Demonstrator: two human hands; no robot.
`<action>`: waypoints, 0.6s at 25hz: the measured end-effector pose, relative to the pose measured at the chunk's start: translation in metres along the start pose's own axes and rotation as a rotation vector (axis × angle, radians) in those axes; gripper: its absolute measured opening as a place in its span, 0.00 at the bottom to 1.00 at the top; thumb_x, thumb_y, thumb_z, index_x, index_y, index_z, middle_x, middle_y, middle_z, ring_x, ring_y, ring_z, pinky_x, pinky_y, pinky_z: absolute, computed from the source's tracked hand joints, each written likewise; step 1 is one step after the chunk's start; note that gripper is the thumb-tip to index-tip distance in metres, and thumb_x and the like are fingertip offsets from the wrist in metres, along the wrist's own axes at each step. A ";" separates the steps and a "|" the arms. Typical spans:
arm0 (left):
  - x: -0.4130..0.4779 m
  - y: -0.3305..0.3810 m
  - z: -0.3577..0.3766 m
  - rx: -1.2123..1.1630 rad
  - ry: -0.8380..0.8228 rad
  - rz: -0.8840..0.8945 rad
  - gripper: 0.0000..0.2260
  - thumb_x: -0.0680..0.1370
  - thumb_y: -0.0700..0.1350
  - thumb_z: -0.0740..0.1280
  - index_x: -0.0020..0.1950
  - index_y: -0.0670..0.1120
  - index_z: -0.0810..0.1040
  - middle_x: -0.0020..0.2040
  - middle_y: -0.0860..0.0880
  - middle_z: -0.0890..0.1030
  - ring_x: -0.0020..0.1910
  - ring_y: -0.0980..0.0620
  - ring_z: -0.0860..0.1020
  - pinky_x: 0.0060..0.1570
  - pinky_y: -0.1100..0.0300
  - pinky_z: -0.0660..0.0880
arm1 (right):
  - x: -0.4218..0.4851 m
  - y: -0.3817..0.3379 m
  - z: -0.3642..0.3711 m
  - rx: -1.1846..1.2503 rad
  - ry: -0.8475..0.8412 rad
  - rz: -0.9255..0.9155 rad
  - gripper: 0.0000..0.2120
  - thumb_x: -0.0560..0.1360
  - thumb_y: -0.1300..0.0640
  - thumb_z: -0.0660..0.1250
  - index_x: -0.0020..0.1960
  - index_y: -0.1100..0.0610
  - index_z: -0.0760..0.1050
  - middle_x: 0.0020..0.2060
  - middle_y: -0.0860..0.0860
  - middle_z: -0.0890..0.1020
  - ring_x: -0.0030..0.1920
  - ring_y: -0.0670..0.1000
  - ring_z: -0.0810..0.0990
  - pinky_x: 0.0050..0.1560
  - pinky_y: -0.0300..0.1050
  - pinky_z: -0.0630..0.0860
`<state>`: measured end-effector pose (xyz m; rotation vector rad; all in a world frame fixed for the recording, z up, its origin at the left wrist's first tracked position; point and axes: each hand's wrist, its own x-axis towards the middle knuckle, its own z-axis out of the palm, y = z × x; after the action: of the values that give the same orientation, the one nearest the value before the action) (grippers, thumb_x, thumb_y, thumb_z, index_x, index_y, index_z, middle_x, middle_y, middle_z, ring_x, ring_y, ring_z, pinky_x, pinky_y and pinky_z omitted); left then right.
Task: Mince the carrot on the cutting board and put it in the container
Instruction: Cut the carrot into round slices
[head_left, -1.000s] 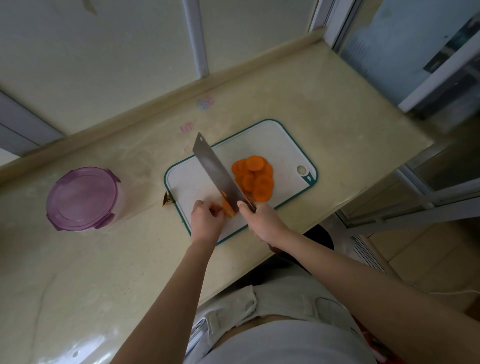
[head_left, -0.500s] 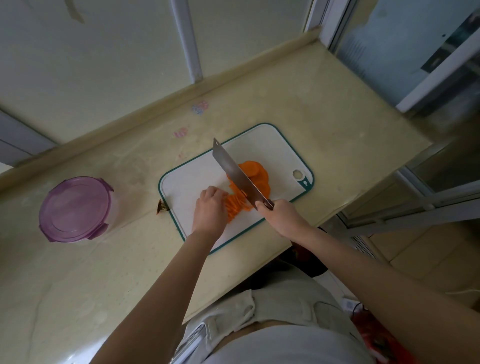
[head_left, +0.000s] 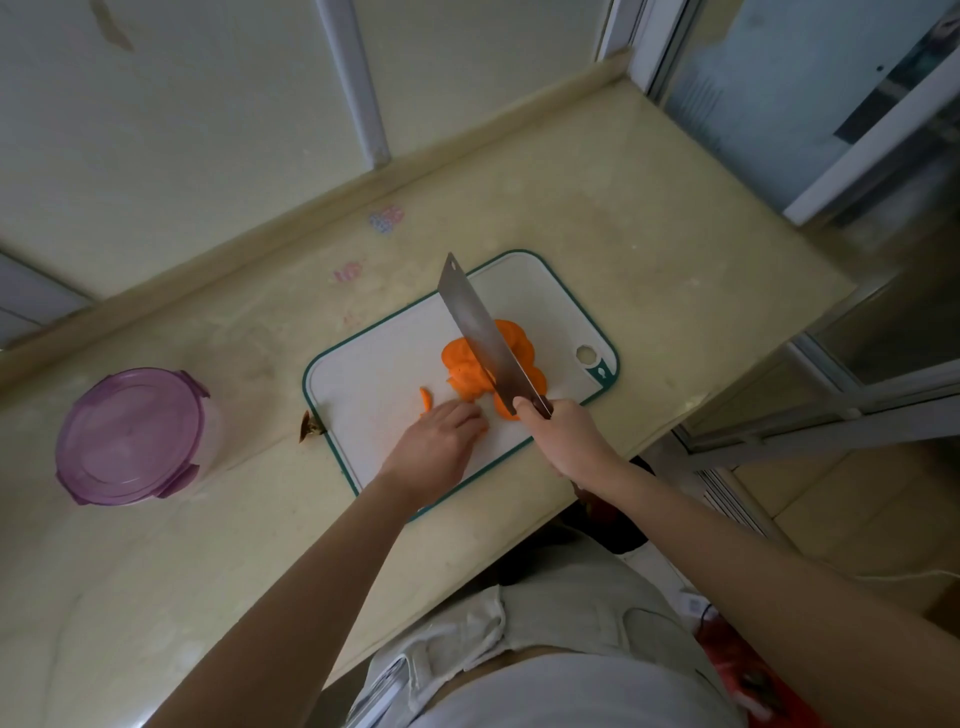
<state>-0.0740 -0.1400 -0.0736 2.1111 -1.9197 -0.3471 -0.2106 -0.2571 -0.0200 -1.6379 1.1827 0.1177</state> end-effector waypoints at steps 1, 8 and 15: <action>-0.005 -0.002 -0.001 -0.009 -0.004 -0.013 0.14 0.76 0.44 0.57 0.51 0.42 0.81 0.50 0.45 0.80 0.50 0.46 0.79 0.51 0.54 0.77 | -0.001 0.000 0.001 0.009 -0.005 0.002 0.21 0.79 0.48 0.60 0.31 0.55 0.63 0.22 0.49 0.66 0.21 0.46 0.65 0.22 0.37 0.62; -0.011 0.007 -0.024 -0.338 0.293 -0.402 0.12 0.79 0.41 0.62 0.62 0.44 0.76 0.59 0.48 0.77 0.57 0.51 0.75 0.59 0.61 0.70 | -0.010 -0.015 0.002 0.215 -0.192 0.052 0.21 0.79 0.46 0.60 0.30 0.52 0.61 0.21 0.45 0.63 0.21 0.46 0.61 0.21 0.36 0.59; -0.033 0.024 -0.018 -0.153 0.221 -0.317 0.22 0.81 0.48 0.51 0.73 0.40 0.63 0.72 0.43 0.66 0.71 0.51 0.61 0.71 0.52 0.52 | -0.026 -0.033 0.011 0.455 -0.370 0.229 0.21 0.79 0.48 0.57 0.30 0.53 0.62 0.21 0.46 0.61 0.21 0.44 0.57 0.21 0.36 0.57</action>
<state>-0.0933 -0.1088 -0.0479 2.2438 -1.3943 -0.2963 -0.1942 -0.2344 0.0133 -1.0284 1.0146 0.2639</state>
